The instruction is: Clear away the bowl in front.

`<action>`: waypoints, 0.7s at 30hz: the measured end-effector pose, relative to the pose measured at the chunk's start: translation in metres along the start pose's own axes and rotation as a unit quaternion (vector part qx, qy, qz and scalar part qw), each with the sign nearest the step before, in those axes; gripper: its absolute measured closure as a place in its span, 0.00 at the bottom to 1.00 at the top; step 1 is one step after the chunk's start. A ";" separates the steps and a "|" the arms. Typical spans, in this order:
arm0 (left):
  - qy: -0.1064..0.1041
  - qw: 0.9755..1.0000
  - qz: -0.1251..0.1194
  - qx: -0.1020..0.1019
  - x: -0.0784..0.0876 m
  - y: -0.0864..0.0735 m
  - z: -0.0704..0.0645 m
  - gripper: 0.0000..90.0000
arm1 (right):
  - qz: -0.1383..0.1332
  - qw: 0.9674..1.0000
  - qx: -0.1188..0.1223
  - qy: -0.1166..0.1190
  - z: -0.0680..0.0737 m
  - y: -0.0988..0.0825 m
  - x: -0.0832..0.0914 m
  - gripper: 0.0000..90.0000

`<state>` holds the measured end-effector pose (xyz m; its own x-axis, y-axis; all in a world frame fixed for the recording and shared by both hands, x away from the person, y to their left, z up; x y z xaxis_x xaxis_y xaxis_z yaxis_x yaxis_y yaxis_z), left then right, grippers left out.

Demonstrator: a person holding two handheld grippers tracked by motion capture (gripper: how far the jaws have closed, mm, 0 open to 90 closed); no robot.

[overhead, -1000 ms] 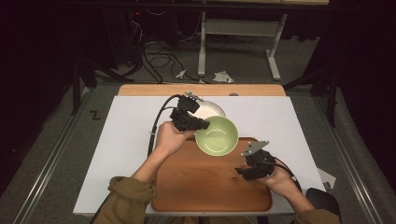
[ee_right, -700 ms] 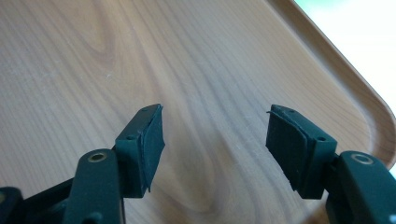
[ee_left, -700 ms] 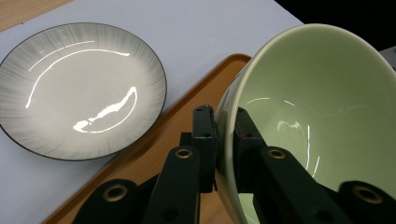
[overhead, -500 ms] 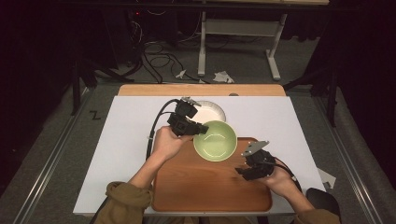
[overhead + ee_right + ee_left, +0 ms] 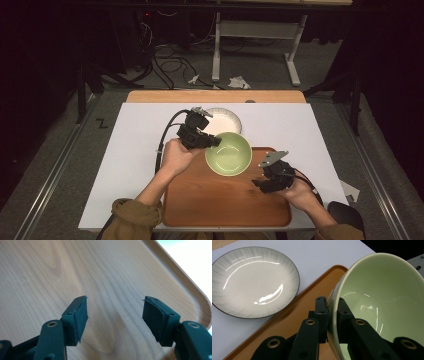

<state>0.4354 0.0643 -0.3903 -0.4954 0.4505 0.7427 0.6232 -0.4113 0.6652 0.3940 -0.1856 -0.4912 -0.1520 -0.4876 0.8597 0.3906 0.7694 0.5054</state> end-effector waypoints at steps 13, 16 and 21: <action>-0.006 1.000 0.007 0.004 -0.003 -0.011 0.000 0.92 | 0.001 1.000 0.000 0.000 0.000 0.000 0.000 0.41; -0.006 1.000 0.008 0.006 -0.005 -0.013 -0.001 0.92 | 0.002 1.000 0.001 0.000 0.000 0.000 0.000 0.41; -0.006 1.000 0.011 0.008 -0.007 -0.017 0.000 0.92 | 0.000 1.000 -0.001 -0.001 0.000 0.000 0.000 0.41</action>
Point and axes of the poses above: each handheld gripper's, and its own axes: x roughly backward along the jaws, y roughly out of its top, z roughly to its left, the point moved 3 cm from there along -x, roughly forward along the jaws, and after that the axes turned 15 degrees about y, right-handed, at the moved point
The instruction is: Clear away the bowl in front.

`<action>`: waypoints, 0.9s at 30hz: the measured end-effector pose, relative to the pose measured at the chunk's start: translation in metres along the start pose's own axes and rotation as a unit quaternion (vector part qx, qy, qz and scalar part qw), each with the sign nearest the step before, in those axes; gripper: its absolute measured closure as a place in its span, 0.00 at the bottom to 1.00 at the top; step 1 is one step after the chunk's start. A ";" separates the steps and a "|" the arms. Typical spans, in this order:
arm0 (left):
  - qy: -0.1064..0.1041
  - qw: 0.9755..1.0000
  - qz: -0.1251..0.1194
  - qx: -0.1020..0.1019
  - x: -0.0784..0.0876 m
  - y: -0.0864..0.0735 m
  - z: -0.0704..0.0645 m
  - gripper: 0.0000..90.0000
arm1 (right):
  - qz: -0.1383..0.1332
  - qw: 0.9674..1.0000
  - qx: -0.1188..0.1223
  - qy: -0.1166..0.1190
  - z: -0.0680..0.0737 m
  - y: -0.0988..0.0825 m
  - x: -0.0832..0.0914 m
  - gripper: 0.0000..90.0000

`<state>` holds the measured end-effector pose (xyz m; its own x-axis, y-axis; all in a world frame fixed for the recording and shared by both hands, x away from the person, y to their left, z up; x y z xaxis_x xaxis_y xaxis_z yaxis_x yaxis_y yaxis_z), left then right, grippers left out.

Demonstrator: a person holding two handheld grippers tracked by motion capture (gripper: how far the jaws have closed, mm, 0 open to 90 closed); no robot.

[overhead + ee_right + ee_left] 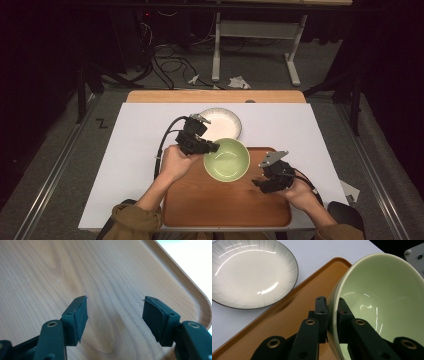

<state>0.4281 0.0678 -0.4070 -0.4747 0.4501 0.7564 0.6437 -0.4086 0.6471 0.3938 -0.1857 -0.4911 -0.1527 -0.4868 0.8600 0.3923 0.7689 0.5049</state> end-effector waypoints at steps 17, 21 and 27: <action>0.006 1.000 0.021 0.006 -0.016 -0.013 0.001 0.92 | 0.000 1.000 -0.002 0.002 0.000 0.000 0.001 0.41; 0.006 1.000 0.026 0.007 -0.020 -0.016 0.001 0.92 | 0.000 1.000 -0.001 0.002 0.000 0.000 0.000 0.41; 0.003 0.999 0.034 0.010 -0.027 -0.021 0.002 0.92 | 0.000 1.000 -0.001 0.002 0.000 0.000 0.000 0.41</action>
Point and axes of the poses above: each handheld gripper's, and its own axes: x roughly backward along the jaws, y roughly out of its top, z roughly to its left, the point moved 3 cm from there along -x, roughly forward along the jaws, and after that the axes turned 15 degrees about y, right-handed, at the moved point
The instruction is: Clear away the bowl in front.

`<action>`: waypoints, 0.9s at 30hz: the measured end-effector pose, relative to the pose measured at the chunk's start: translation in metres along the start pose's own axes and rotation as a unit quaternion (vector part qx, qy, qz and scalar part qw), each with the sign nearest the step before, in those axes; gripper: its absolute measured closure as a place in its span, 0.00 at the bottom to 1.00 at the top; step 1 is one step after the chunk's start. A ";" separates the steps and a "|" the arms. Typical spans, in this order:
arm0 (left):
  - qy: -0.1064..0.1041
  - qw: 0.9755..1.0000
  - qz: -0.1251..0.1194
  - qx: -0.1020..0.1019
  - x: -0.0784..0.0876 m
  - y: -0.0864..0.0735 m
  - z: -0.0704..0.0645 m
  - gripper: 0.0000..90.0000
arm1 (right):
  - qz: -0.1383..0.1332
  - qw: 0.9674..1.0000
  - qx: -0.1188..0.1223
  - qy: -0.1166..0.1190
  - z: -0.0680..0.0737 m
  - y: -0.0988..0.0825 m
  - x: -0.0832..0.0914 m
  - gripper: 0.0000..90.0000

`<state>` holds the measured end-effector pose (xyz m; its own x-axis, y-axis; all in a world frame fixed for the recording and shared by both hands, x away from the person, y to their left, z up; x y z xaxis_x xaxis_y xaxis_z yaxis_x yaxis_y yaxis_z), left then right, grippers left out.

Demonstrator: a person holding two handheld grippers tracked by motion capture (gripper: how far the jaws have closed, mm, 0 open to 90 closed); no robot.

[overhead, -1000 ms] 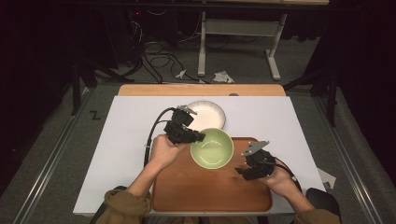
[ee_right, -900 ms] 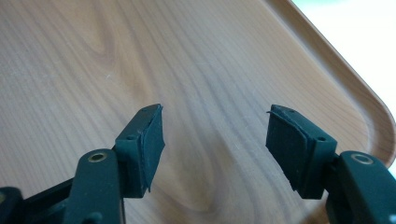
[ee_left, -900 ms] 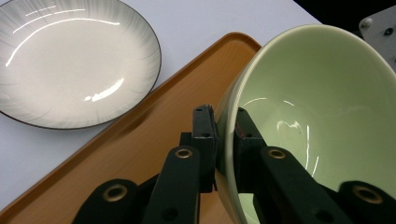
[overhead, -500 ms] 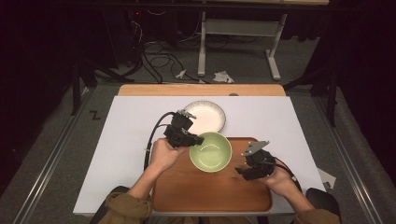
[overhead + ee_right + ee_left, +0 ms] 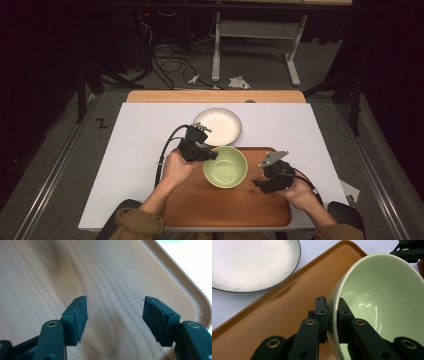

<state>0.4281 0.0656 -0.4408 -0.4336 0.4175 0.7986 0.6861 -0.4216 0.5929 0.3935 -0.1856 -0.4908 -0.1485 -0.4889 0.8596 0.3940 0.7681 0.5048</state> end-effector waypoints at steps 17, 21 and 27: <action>0.002 1.000 0.010 0.023 -0.021 -0.011 0.004 0.92 | -0.001 1.000 0.000 -0.001 0.000 0.000 0.000 0.41; 0.002 1.000 0.013 0.022 -0.023 -0.013 0.003 0.91 | 0.000 1.000 0.001 -0.001 0.000 0.000 0.000 0.41; 0.008 1.000 0.017 0.022 -0.028 -0.015 0.003 0.91 | 0.000 1.000 0.001 -0.002 0.000 0.000 0.000 0.41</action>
Point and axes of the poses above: each handheld gripper's, and its own axes: x roughly backward along the jaws, y roughly out of its top, z roughly to its left, the point moved 3 cm from there along -x, roughly forward along the jaws, and after that the axes turned 15 degrees about y, right-handed, at the moved point
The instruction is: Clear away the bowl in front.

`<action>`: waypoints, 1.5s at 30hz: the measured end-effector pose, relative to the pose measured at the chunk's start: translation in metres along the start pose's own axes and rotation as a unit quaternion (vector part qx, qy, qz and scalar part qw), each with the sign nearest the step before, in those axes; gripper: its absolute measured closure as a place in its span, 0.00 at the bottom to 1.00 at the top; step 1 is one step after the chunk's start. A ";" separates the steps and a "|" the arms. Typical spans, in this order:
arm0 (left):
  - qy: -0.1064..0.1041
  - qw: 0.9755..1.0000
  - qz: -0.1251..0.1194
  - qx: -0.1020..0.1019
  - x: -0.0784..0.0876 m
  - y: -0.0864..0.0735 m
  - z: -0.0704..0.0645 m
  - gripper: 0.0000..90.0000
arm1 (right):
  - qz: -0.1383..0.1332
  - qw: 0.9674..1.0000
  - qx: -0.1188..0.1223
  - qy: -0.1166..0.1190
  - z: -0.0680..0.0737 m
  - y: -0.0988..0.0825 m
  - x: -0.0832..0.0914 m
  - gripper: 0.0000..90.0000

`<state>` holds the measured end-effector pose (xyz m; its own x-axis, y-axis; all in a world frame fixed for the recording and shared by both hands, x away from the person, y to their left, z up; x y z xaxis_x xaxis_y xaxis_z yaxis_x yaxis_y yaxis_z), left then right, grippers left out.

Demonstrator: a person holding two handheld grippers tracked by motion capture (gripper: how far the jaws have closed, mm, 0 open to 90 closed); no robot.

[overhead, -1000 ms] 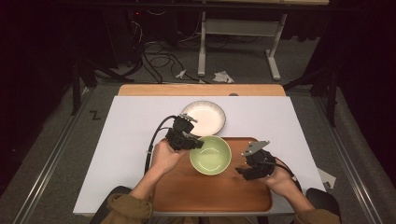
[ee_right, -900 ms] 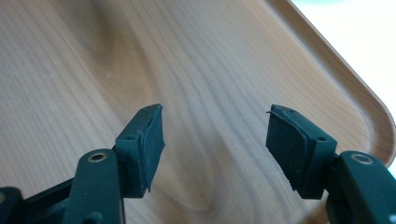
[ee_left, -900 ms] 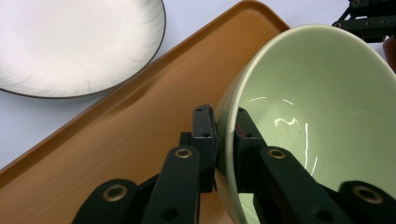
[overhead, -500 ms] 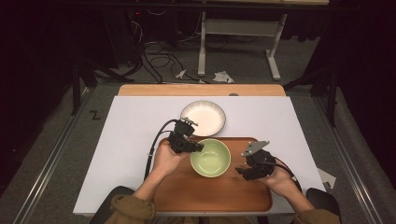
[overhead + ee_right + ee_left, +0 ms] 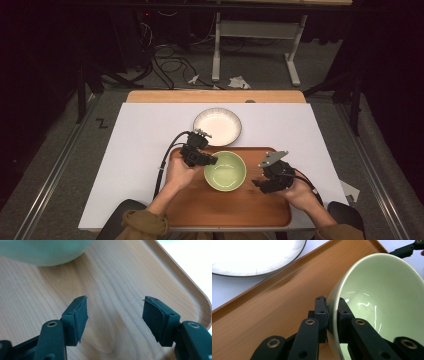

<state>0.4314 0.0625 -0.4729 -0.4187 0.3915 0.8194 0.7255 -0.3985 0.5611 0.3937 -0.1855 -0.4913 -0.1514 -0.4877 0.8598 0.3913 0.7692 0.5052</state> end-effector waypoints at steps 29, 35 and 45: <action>0.001 1.000 0.017 0.009 -0.017 -0.005 -0.001 0.91 | 0.000 1.000 0.001 0.001 0.000 0.000 0.000 0.41; 0.000 1.000 0.018 0.013 -0.019 -0.006 0.000 0.91 | 0.000 1.000 0.001 0.001 0.000 0.000 0.000 0.41; -0.002 1.000 0.019 0.016 -0.020 -0.006 0.001 0.91 | 0.002 1.000 0.001 0.001 0.000 0.000 0.000 0.41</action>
<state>0.4359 0.0575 -0.4929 -0.3886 0.3807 0.8391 0.7575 -0.3864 0.5262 0.3937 -0.1854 -0.4916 -0.1489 -0.4851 0.8617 0.3899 0.7720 0.5020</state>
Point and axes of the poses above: each handheld gripper's, and its own axes: x roughly backward along the jaws, y roughly out of its top, z roughly to its left, the point moved 3 cm from there along -x, roughly forward along the jaws, and after that the axes turned 15 degrees about y, right-handed, at the moved point
